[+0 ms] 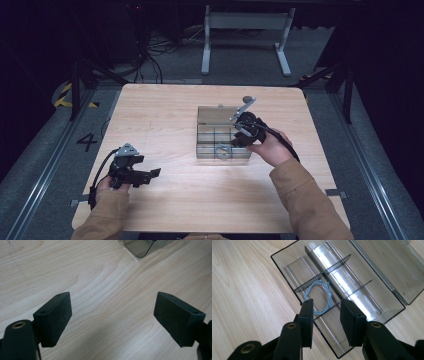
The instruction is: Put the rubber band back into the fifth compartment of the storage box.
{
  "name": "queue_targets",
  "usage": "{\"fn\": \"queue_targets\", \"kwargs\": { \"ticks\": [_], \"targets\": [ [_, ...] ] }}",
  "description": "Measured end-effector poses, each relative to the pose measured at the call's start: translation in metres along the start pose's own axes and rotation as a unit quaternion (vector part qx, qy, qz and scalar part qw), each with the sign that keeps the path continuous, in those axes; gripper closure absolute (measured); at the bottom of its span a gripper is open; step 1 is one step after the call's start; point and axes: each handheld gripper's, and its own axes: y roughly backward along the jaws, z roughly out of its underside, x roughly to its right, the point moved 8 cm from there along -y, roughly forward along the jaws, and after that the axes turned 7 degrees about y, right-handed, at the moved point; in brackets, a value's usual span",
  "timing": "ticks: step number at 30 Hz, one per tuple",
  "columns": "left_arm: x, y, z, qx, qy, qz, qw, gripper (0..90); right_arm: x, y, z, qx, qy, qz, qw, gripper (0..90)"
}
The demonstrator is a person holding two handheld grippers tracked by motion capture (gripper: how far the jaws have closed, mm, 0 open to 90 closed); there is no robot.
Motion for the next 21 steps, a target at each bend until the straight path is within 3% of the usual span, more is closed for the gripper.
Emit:
{"fn": "queue_targets", "kwargs": {
  "ticks": [13,21],
  "targets": [
    [0.002,-0.003,-0.003,-0.001,-0.003,0.004,1.0000,15.8,0.000,0.021,0.024,0.017,-0.015,0.013,0.9996,63.4],
    [0.003,-0.004,-0.003,-0.003,-0.005,0.005,1.0000,15.7,0.000,0.030,0.047,0.026,-0.027,0.020,0.9991,57.2]
  ]
}}
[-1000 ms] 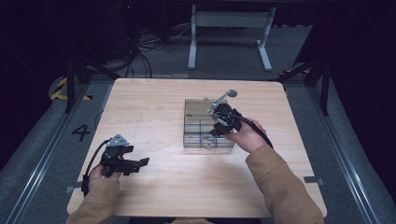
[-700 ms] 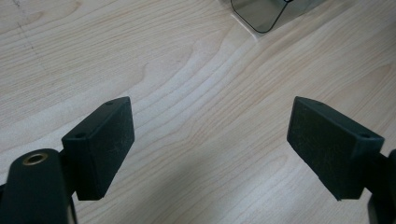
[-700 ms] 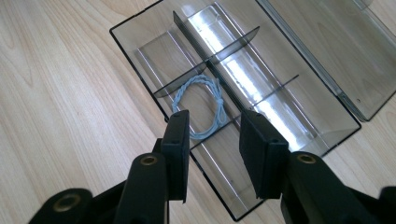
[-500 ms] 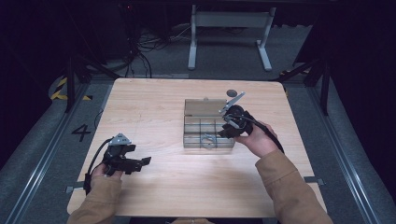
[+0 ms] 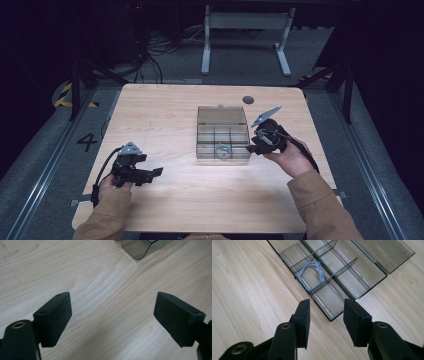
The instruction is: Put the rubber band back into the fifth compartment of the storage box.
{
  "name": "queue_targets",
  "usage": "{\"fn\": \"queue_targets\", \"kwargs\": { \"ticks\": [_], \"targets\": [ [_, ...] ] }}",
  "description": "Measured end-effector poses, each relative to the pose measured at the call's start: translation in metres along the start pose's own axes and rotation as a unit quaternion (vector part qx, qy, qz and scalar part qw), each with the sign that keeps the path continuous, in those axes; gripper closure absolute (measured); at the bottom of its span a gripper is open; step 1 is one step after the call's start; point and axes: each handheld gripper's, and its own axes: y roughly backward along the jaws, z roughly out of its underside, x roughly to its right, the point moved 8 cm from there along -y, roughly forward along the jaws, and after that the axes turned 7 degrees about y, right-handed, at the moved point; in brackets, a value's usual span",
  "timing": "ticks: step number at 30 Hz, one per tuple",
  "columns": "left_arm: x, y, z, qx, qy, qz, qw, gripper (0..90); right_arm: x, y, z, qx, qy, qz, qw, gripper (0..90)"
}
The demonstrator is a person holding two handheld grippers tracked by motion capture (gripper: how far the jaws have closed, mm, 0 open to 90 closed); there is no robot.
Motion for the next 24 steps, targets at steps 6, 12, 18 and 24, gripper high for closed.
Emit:
{"fn": "queue_targets", "kwargs": {
  "ticks": [6,12,18,24],
  "targets": [
    [0.000,0.000,0.000,0.001,0.001,0.000,1.0000,15.7,0.002,0.005,0.014,0.007,-0.008,0.006,0.9999,56.2],
    [0.000,0.000,0.000,0.002,-0.001,-0.002,1.0000,15.7,0.003,0.012,0.029,0.024,-0.023,0.010,0.9994,54.5],
    [0.000,-0.001,0.000,0.000,0.000,-0.001,1.0000,15.7,-0.001,0.012,0.041,0.036,-0.026,0.006,0.9990,53.1],
    [0.001,0.000,0.000,0.002,0.000,0.000,1.0000,15.7,-0.008,0.007,0.052,0.038,-0.029,0.004,0.9988,51.3]
  ]
}}
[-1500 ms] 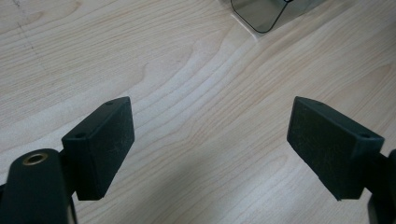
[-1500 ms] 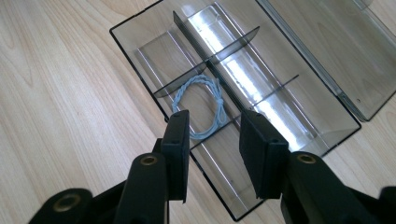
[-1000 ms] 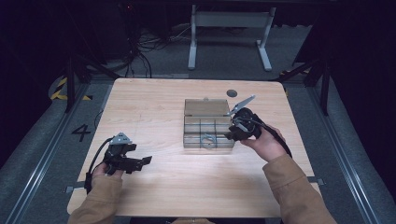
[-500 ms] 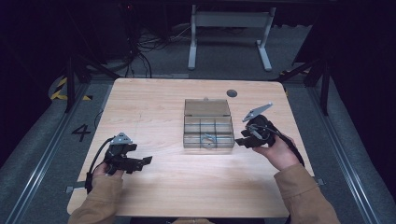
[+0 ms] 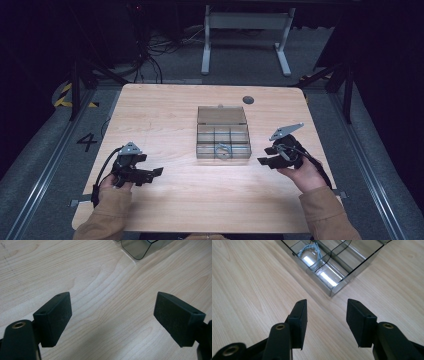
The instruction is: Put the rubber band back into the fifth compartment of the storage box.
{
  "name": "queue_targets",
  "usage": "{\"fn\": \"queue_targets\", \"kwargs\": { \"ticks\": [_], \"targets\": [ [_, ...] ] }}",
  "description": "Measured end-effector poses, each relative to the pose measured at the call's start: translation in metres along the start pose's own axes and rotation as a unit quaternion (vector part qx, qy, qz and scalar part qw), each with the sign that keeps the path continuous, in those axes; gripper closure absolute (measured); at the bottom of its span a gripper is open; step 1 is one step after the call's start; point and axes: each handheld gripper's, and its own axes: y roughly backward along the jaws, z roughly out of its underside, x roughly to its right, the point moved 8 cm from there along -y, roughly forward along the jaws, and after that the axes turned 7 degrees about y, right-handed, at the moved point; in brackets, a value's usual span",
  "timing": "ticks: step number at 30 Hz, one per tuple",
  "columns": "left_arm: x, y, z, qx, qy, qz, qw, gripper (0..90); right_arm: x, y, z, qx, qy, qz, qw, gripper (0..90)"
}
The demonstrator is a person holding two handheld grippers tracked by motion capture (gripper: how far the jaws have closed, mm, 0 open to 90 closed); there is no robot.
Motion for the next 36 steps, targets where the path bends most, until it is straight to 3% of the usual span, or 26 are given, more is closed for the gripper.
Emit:
{"fn": "queue_targets", "kwargs": {
  "ticks": [7,18,22,25,32,36],
  "targets": [
    [0.000,0.001,0.000,0.000,-0.001,0.001,1.0000,15.7,-0.008,-0.003,0.009,0.017,0.022,-0.005,0.9996,49.7],
    [0.000,0.000,0.000,0.001,-0.001,0.001,1.0000,15.7,-0.022,-0.017,0.021,0.006,0.029,-0.014,0.9995,48.5],
    [0.001,0.001,-0.001,0.001,-0.002,0.002,1.0000,15.7,-0.031,-0.026,0.024,0.002,0.049,-0.016,0.9987,47.7],
    [0.000,0.001,-0.001,0.002,-0.002,0.001,1.0000,15.7,-0.035,-0.031,0.027,-0.009,0.048,-0.012,0.9987,44.3],
    [0.001,0.001,-0.001,0.001,-0.002,0.002,1.0000,15.7,-0.040,-0.036,0.033,-0.001,0.047,-0.021,0.9987,39.7],
    [0.001,0.000,-0.001,0.000,-0.002,0.002,1.0000,15.7,-0.046,-0.041,0.037,0.008,0.060,-0.024,0.9979,37.4]
  ]
}}
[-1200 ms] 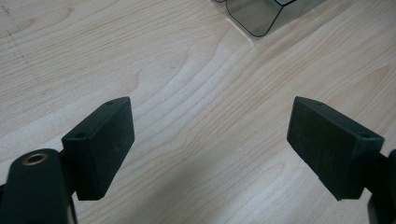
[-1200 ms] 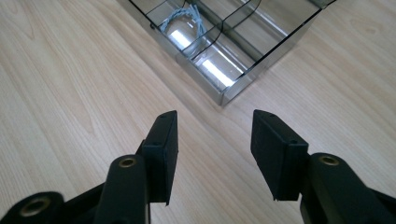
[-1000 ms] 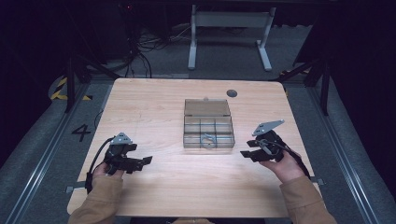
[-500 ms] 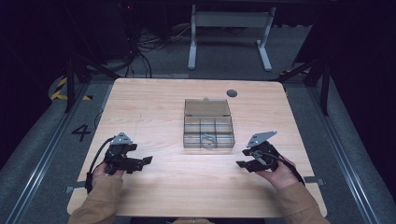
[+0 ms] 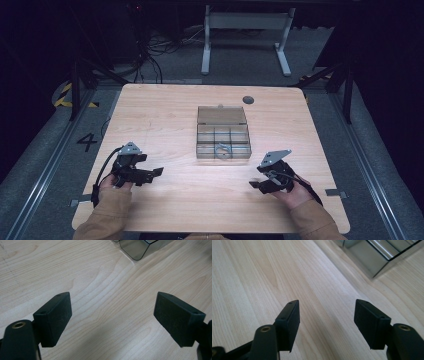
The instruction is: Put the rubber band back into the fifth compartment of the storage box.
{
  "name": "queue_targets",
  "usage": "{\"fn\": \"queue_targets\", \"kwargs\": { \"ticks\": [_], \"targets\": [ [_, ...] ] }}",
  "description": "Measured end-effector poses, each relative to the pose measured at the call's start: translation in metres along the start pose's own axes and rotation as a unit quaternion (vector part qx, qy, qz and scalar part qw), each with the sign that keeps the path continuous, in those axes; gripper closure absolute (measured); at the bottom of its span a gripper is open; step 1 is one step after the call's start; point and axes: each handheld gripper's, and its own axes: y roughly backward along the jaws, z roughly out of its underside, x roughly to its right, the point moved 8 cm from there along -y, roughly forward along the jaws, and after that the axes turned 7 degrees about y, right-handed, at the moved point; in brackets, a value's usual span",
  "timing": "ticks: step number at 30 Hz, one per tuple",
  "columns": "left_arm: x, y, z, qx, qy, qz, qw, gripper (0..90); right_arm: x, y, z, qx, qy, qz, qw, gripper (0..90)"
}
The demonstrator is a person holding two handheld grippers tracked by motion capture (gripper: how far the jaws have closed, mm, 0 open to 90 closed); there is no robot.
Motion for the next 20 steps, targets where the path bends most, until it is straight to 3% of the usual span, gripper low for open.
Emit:
{"fn": "queue_targets", "kwargs": {
  "ticks": [6,8,10,13,16,20],
  "targets": [
    [0.000,0.000,0.000,-0.002,-0.002,0.001,1.0000,15.7,-0.007,-0.011,0.004,0.001,0.023,-0.003,0.9997,35.3],
    [0.000,0.000,0.000,-0.001,0.000,0.002,1.0000,15.8,-0.009,-0.015,0.006,-0.004,0.022,-0.008,0.9997,34.8],
    [0.000,0.000,0.000,0.001,0.000,0.002,1.0000,15.7,-0.010,-0.019,0.009,-0.020,0.024,0.002,0.9995,34.0],
    [0.000,-0.001,0.000,0.001,0.001,0.004,1.0000,15.7,-0.010,-0.019,0.007,-0.018,0.023,0.010,0.9995,34.2],
    [0.000,-0.001,0.000,-0.002,0.001,0.003,1.0000,15.7,-0.010,-0.019,0.006,-0.011,0.016,0.003,0.9998,33.9],
    [-0.002,-0.005,-0.002,-0.002,0.007,0.003,1.0000,15.7,-0.009,-0.016,0.006,-0.002,0.008,0.006,1.0000,28.1]
  ]
}}
